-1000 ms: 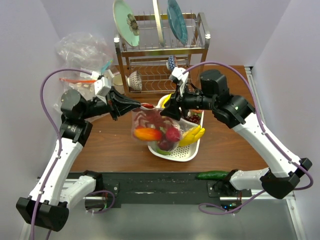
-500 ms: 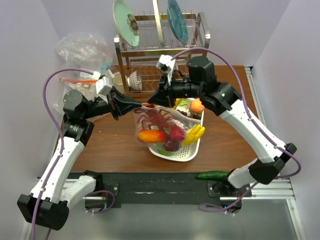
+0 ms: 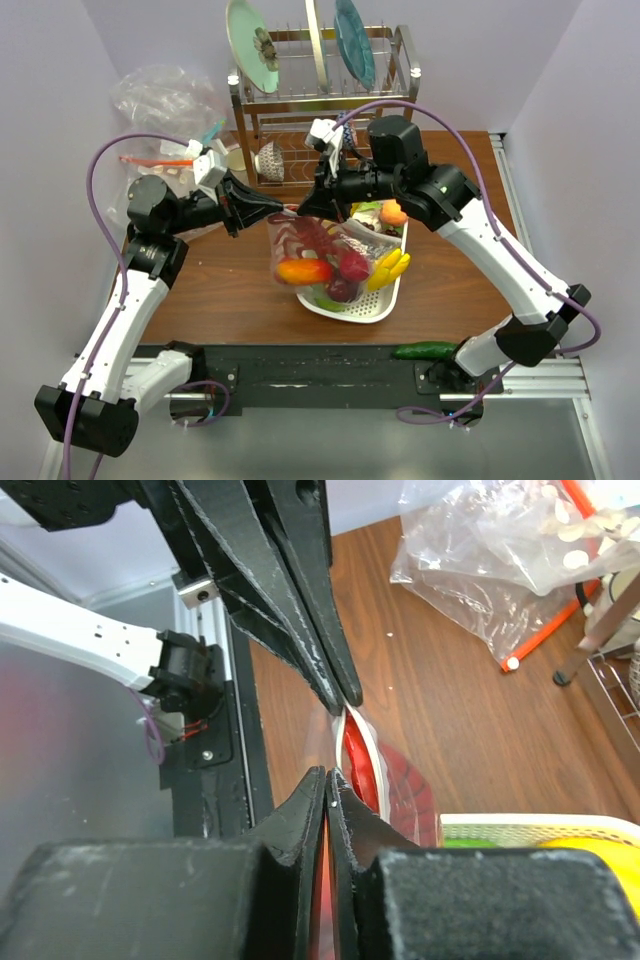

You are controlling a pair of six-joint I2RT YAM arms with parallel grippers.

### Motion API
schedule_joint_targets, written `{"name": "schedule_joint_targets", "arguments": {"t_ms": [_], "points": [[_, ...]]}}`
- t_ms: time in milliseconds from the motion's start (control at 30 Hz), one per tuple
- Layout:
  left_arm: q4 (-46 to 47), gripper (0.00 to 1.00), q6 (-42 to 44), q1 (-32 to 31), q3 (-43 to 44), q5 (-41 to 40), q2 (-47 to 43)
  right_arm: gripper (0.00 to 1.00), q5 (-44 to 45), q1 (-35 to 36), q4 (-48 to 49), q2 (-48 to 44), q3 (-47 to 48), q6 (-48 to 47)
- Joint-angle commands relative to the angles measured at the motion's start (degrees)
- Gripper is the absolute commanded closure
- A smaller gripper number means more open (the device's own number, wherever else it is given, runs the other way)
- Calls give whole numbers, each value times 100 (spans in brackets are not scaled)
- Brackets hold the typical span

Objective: Place the food in the zip-top bag and seal the zipper
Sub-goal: Zip the zipper food storage bag at the center of the board.

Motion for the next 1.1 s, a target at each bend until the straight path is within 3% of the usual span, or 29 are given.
{"name": "schedule_joint_targets", "arguments": {"t_ms": [0, 67, 533, 700, 800, 967, 1067], "points": [[122, 100, 99, -4, 253, -29, -68, 96, 156, 5, -147, -140, -47, -161], [131, 100, 81, -4, 261, -11, -68, 100, 139, 5, -148, -123, -56, -169], [307, 100, -33, -4, 218, 24, -104, 99, 85, 13, -174, -44, -91, -204], [298, 100, -24, -4, 165, 50, -104, 63, 323, 13, 212, -386, -379, -213], [385, 100, -33, -12, 68, 76, -156, 50, 429, 5, 721, -877, -924, -519], [570, 100, -51, -12, -64, 164, -297, 56, 543, 13, 1820, -1599, -2014, -1083], [588, 100, -25, -12, -73, 226, -323, 59, 254, 5, 2023, -1626, -2095, -1241]]}}
